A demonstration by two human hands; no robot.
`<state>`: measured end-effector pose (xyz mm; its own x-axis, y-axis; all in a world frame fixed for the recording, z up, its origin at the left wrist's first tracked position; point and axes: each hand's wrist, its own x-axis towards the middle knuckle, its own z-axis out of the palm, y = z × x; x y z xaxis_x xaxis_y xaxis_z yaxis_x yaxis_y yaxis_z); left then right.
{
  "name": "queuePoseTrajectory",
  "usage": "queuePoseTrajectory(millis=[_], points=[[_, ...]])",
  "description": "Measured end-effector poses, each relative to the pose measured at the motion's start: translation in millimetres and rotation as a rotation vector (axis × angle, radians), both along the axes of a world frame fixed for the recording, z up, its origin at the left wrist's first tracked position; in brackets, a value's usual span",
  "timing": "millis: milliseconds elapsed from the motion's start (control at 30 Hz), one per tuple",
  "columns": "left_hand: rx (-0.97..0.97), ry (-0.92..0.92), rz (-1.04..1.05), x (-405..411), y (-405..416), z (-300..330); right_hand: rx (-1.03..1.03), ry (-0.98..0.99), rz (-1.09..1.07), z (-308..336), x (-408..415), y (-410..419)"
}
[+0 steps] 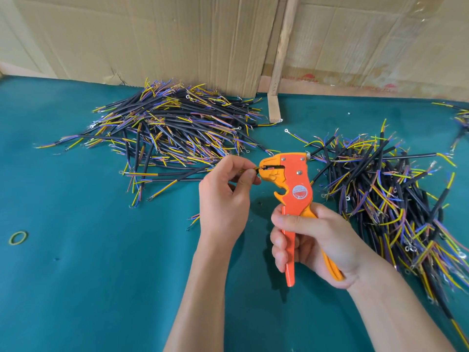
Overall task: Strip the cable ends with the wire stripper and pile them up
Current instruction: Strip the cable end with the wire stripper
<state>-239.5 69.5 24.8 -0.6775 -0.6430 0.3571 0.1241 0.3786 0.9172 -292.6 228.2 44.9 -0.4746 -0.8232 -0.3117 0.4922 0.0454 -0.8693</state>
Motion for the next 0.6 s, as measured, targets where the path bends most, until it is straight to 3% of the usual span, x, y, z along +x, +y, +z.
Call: queuePoseTrajectory(millis=[133,600], points=[[0.032,0.004,-0.002,0.9,0.6,1.2,0.038,0.034,-0.123,-3.6,3.3,-5.8],[0.081,0.010,-0.028,-3.1,8.8,3.9,-0.019,-0.020,-0.177,-2.0,6.5,1.9]])
